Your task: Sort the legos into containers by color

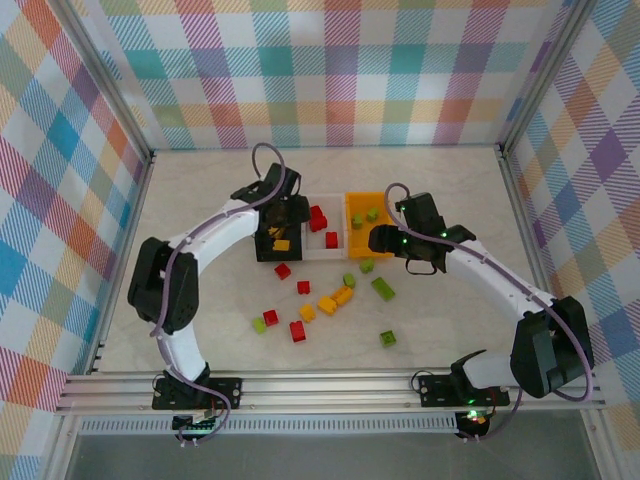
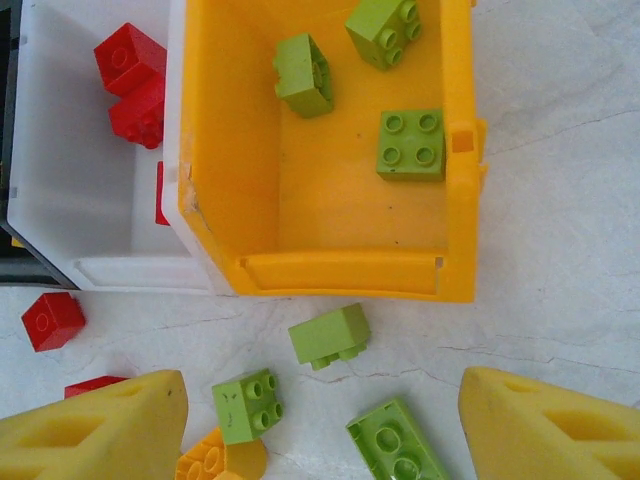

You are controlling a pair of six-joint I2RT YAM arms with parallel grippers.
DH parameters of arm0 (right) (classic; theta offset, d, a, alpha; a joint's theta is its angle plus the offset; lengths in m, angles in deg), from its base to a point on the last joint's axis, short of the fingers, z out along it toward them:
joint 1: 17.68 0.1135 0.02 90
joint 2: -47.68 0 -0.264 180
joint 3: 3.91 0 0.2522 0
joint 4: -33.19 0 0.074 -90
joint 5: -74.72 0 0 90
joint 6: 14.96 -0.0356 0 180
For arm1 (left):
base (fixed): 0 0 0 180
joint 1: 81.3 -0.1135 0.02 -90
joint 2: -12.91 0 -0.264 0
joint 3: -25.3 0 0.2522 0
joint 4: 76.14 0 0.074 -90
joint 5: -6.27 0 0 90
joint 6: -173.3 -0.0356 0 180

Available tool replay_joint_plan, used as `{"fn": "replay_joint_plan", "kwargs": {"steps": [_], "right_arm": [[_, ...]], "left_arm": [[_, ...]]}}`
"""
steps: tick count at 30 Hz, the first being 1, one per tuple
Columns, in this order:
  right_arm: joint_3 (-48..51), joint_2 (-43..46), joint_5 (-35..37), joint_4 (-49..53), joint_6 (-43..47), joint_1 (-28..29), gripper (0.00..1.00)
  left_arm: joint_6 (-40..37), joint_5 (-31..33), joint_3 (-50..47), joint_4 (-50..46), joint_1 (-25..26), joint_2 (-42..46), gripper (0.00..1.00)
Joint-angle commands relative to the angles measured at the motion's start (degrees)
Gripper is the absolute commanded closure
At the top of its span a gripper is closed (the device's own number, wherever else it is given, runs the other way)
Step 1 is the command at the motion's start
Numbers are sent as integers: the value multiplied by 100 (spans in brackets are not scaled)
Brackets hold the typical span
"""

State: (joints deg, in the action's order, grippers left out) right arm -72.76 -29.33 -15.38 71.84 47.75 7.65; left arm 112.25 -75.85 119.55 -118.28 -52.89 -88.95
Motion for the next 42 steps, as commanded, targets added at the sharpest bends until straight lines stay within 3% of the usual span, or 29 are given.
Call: {"fn": "replay_joint_plan", "kwargs": {"steps": [1, 8, 17, 23, 33, 39, 42], "right_arm": [[92, 170, -52, -10, -62, 34, 28], [256, 189, -43, -82, -90, 34, 28], [362, 143, -17, -176, -136, 38, 28], [359, 143, -10, -177, -153, 35, 28], [359, 212, 19, -118, -119, 30, 28], [366, 229, 63, -107, -85, 35, 28], [381, 222, 63, -133, -100, 34, 28]], "left_arm": [[-84, -237, -282, -96, 286, 839, 19], [-166, -532, -1763, 10, 1395, 1794, 18], [-529, -753, -2603, 77, 2793, 1648, 15], [-802, -621, -2558, 234, 2978, 1265, 13], [-1089, -70, -2121, 102, 2978, 379, 21], [-1104, 57, -2096, 105, 2988, 220, 31], [-1110, 78, -2168, 215, 2987, 242, 42]]}}
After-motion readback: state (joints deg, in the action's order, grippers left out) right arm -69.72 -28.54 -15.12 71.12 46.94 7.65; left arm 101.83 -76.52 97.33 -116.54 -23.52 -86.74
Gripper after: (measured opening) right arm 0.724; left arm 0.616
